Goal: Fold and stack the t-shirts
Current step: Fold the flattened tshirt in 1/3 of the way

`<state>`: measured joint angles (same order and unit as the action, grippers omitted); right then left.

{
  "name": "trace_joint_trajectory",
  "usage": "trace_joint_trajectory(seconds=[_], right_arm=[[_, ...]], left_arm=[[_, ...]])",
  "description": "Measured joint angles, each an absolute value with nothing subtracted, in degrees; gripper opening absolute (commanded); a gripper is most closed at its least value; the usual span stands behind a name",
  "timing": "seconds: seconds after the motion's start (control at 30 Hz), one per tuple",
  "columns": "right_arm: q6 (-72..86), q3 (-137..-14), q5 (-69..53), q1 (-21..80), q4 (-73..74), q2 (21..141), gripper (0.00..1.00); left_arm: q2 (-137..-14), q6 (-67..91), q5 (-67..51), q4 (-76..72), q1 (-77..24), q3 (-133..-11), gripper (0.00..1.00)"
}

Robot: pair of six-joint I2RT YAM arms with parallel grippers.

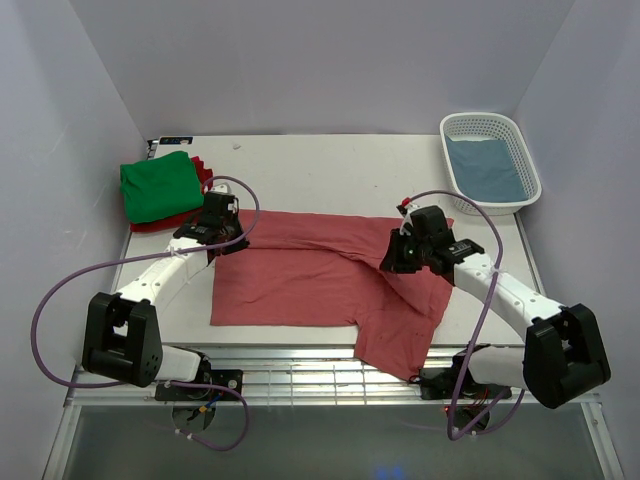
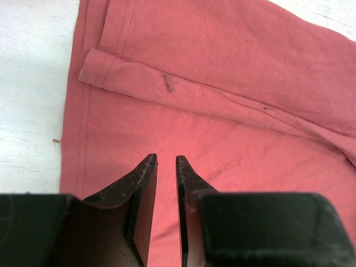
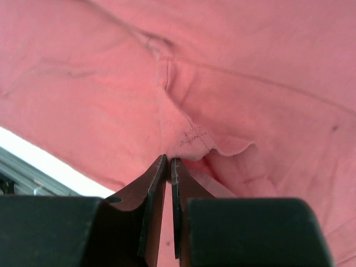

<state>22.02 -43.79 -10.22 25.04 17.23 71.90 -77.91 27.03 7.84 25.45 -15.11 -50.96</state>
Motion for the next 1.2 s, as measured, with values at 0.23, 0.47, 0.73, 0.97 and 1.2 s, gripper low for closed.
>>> trace_joint_trajectory(seconds=[0.23, 0.47, 0.73, 0.97, 1.2], right_arm=[[23.9, -39.5, -10.6, 29.5, 19.8, 68.8, 0.14], [25.4, -37.5, -11.6, 33.8, 22.6, 66.3, 0.18], [24.4, -38.3, -13.0, 36.1, 24.5, 61.2, 0.26], [23.7, -39.9, -3.4, 35.7, 24.9, 64.4, 0.37], [24.5, -38.8, -0.3, 35.6, 19.7, 72.8, 0.38]], left_arm=[[-77.9, 27.0, 7.2, 25.4, -15.1, -50.3, 0.31], [-77.9, 27.0, 7.0, 25.5, -15.1, -50.1, 0.31], [-77.9, 27.0, 6.8, 25.4, -15.1, -49.8, 0.31], [-77.9, 27.0, 6.6, 25.3, -15.1, -49.8, 0.31], [-77.9, 26.6, 6.7, 25.4, -15.1, -49.8, 0.31]])
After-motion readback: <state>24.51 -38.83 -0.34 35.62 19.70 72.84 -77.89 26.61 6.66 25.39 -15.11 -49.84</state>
